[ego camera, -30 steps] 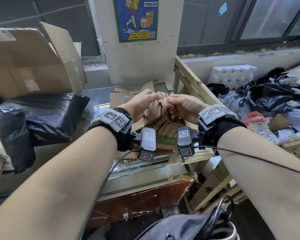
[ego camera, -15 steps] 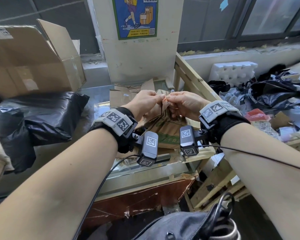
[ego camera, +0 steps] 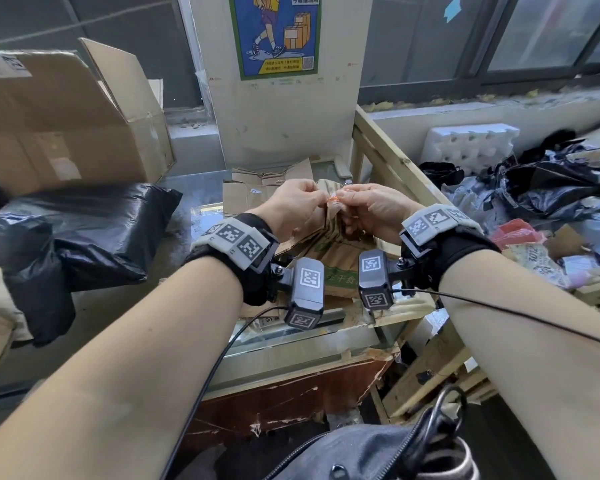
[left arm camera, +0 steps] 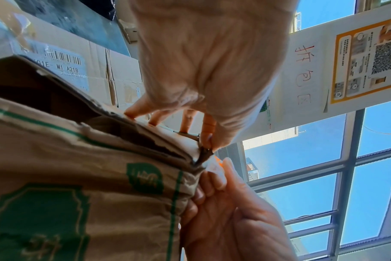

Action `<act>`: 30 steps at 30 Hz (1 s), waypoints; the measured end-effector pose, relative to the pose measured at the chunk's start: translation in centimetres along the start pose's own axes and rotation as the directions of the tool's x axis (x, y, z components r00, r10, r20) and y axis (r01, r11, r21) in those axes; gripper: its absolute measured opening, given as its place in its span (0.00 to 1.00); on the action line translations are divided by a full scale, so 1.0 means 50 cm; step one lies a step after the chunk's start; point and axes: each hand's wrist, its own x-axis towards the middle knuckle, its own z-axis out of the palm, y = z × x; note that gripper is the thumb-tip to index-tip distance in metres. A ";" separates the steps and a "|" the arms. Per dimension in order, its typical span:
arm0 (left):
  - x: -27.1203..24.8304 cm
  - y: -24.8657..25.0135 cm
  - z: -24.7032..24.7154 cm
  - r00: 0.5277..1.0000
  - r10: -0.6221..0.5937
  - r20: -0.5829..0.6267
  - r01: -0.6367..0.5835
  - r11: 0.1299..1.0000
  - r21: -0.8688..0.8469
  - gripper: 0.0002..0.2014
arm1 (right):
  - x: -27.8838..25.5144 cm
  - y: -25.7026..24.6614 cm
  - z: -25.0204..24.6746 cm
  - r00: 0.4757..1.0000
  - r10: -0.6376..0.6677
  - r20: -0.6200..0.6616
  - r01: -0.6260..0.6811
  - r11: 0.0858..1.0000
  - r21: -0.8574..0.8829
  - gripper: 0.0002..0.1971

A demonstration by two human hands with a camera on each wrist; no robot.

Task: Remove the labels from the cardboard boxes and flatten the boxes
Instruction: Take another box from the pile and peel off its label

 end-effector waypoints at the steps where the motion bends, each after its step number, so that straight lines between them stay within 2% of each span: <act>1: -0.001 0.001 0.002 1.000 0.003 0.000 -0.003 1.000 -0.006 0.17 | 0.000 0.001 -0.001 1.000 0.004 0.002 -0.004 1.000 0.019 0.11; 4: -0.002 0.005 0.007 1.000 0.006 -0.002 -0.006 0.999 -0.032 0.18 | -0.001 0.003 -0.004 1.000 0.013 0.006 -0.014 0.998 0.065 0.09; 9: 0.000 0.007 0.010 1.000 0.026 0.005 -0.026 0.999 0.026 0.18 | 0.000 0.011 -0.004 1.000 0.027 -0.001 -0.026 0.991 0.130 0.12; 14: -0.001 0.004 0.009 1.000 0.025 0.009 -0.025 1.000 0.009 0.18 | -0.004 0.014 0.000 1.000 0.013 -0.016 -0.009 0.979 0.205 0.14; 19: -0.004 0.008 0.007 1.000 -0.014 0.023 0.014 1.000 -0.007 0.18 | -0.006 0.012 -0.001 0.999 0.027 -0.031 -0.018 0.968 0.248 0.17; 22: -0.005 0.010 0.002 0.993 -0.084 0.078 0.089 0.994 -0.059 0.18 | -0.004 0.011 0.001 0.997 0.040 -0.061 -0.024 0.967 0.254 0.16; 24: -0.005 0.007 0.000 0.989 -0.083 0.124 0.089 0.995 -0.041 0.19 | 0.000 0.011 0.001 0.996 0.047 -0.072 -0.028 0.968 0.248 0.15; 27: -0.002 0.000 -0.005 0.980 -0.073 0.184 0.079 0.997 -0.025 0.14 | 0.002 0.012 0.001 0.996 0.056 -0.069 -0.037 0.968 0.250 0.16; 30: 0.000 0.000 -0.011 0.978 -0.081 0.190 0.094 0.994 -0.061 0.11 | 0.001 0.014 0.003 0.996 0.052 -0.078 -0.028 0.960 0.280 0.17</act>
